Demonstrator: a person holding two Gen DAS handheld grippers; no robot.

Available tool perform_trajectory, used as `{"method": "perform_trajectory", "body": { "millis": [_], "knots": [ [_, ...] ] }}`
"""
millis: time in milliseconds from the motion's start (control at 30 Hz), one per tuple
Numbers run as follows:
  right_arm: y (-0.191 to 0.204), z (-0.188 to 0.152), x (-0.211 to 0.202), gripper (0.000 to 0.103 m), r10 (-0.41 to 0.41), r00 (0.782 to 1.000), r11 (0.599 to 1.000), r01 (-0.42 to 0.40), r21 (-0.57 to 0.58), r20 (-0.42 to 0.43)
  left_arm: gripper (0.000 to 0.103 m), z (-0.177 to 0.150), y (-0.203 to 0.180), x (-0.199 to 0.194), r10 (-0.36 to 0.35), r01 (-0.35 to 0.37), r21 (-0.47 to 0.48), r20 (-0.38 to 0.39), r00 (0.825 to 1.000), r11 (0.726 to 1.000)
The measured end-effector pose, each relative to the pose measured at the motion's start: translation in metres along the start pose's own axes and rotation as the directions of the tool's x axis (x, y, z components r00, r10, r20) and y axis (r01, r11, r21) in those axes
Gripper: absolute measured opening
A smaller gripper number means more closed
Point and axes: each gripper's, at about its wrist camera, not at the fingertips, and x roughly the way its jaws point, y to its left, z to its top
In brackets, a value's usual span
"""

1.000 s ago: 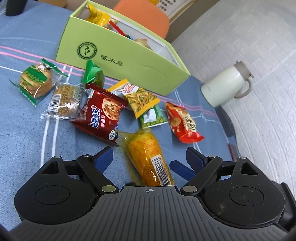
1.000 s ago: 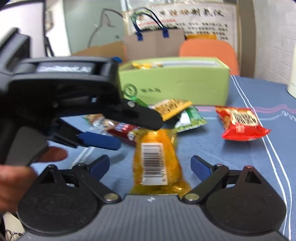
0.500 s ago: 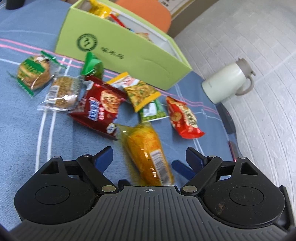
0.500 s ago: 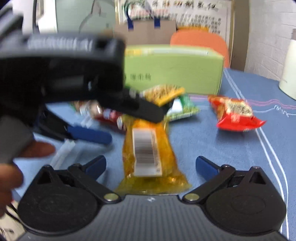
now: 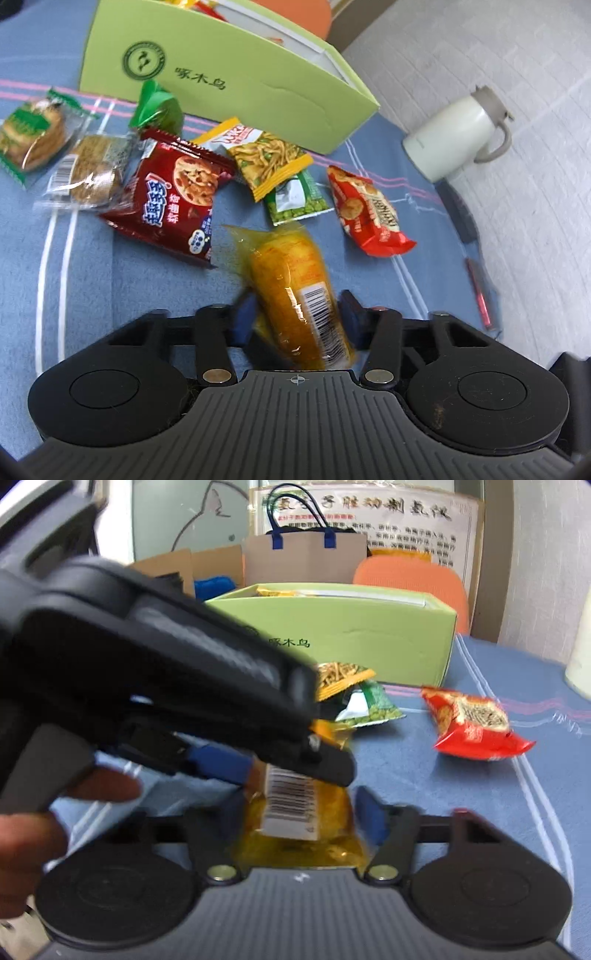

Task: Organize snacks
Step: 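Lower the yellow cake pack into the green box and release it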

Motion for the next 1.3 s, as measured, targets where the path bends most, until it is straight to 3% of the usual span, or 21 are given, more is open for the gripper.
{"method": "perform_trajectory", "body": {
  "millis": [267,433,567,733,900,1067,1133,1200,1300],
  "knots": [
    [-0.004,0.014,-0.030,0.052,-0.012,0.997,1.000,0.012,-0.006,0.076,0.021,0.005,-0.021,-0.020,-0.054,0.052,0.033,0.045,0.998,0.998],
    [-0.021,0.065,-0.027,0.052,-0.017,0.989,0.998,0.025,-0.051,0.148,0.021,0.052,-0.041,-0.028,-0.085,0.075,0.091,0.112,0.990,0.993],
    [-0.038,0.121,0.001,0.052,-0.015,0.980,0.996,0.033,-0.089,0.196,0.021,0.114,-0.047,-0.024,-0.099,0.079,0.112,0.177,0.979,0.990],
    [-0.067,0.174,0.059,0.054,0.004,0.978,0.995,0.017,-0.096,0.210,0.021,0.190,-0.048,0.006,-0.050,0.030,0.099,0.208,0.977,0.995],
    [-0.100,0.188,0.110,0.054,0.009,0.988,1.000,-0.004,-0.031,0.155,0.021,0.237,-0.039,0.061,-0.008,-0.004,0.084,0.147,0.989,0.996],
    [-0.109,0.177,0.136,0.053,0.019,0.992,1.000,-0.018,-0.013,0.126,0.022,0.242,-0.025,0.096,0.027,-0.036,0.084,0.109,0.994,0.996],
    [-0.104,0.178,0.141,0.056,0.008,0.992,0.999,-0.002,-0.049,0.127,0.025,0.240,-0.023,0.100,0.051,-0.063,0.102,0.121,0.991,0.993],
    [-0.104,0.177,0.136,0.078,0.022,0.988,0.999,-0.016,-0.045,0.151,0.033,0.238,-0.020,0.103,0.045,-0.057,0.097,0.121,0.992,0.994],
    [-0.103,0.177,0.121,0.092,-0.024,0.981,0.998,0.036,-0.058,0.191,0.050,0.232,-0.023,0.090,0.039,-0.057,0.110,0.157,0.987,0.992]
  ]
}}
